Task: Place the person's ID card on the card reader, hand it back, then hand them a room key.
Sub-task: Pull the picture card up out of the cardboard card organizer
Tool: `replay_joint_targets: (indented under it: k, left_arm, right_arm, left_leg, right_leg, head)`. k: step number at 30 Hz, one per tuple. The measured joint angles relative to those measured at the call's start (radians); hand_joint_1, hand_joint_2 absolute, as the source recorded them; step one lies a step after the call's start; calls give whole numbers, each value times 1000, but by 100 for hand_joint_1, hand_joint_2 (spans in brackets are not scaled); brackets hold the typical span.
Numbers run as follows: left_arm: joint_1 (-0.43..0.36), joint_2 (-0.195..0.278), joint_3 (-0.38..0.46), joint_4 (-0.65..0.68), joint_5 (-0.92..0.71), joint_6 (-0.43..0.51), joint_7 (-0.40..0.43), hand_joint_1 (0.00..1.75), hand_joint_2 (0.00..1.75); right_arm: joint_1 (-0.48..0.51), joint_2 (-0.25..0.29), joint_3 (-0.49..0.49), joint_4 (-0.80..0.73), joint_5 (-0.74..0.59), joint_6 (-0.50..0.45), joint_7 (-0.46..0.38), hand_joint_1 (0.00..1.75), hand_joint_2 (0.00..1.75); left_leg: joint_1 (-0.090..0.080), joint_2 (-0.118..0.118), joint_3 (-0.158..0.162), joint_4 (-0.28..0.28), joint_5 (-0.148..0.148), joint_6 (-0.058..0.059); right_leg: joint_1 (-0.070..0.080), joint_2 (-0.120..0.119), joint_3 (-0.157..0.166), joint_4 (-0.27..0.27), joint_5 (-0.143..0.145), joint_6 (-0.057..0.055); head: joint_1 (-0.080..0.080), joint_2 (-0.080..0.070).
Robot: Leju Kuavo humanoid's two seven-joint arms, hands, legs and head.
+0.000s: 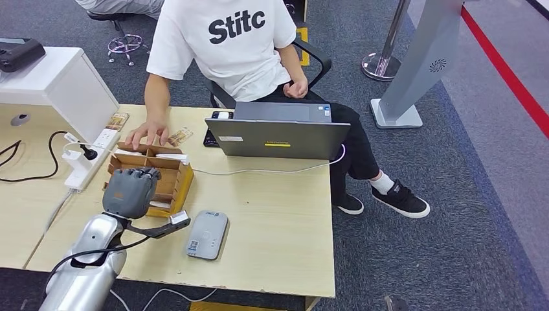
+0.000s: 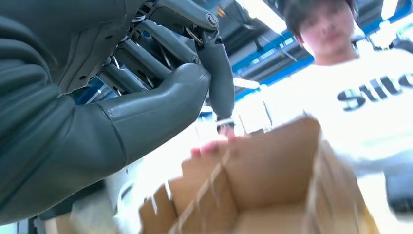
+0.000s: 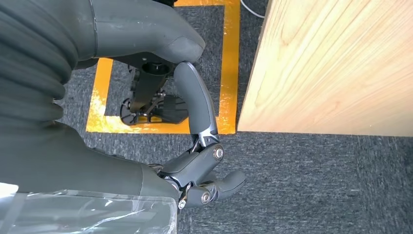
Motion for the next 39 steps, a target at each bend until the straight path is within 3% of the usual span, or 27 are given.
replay_joint_targets:
  k: [9,10,13,14,18,23,32,39]
  left_arm:
    - [-65,-24,32,-100,4,-39,0,175,175]
    - [-70,-25,34,-105,6,-42,0,141,175]
    - [-79,-30,39,-118,18,-60,-7,10,175]
    - [-81,-30,40,-121,31,-80,-20,0,175]
    - [-71,-11,35,-118,111,-181,-106,0,175]
    - [-21,29,5,-97,166,-202,-153,0,175]
    - [35,102,-56,-96,185,-247,-137,0,175]
    - [37,132,-82,-89,185,-256,-127,0,175]
  right_arm:
    - [-1,0,4,0,2,-2,7,0,175]
    - [-1,0,5,0,2,-2,7,0,175]
    - [-2,0,8,0,2,-2,7,0,175]
    - [-2,0,9,0,2,-2,7,0,175]
    - [-1,0,9,0,-6,-2,0,0,175]
    - [2,0,9,0,-16,-2,-8,0,175]
    - [8,0,9,0,-19,-6,-8,0,175]
    - [8,0,9,0,-19,-6,-8,0,175]
  left_leg:
    - [0,0,0,0,1,0]
    - [0,0,0,0,1,0]
    - [0,0,0,0,1,0]
    - [0,0,0,0,1,0]
    - [0,1,0,0,1,0]
    - [0,1,0,0,1,0]
    - [0,1,0,0,1,0]
    - [0,1,0,0,1,0]
  right_leg:
    - [0,0,0,0,1,0]
    - [0,0,0,0,1,0]
    - [0,0,0,0,1,0]
    - [0,0,0,0,1,0]
    - [0,1,0,0,1,0]
    - [0,1,0,0,0,0]
    - [0,1,-1,0,0,0]
    - [0,1,0,0,0,0]
  head:
    - [0,0]
    - [0,0]
    - [0,0]
    - [0,0]
    - [0,0]
    - [0,0]
    - [0,0]
    - [0,0]
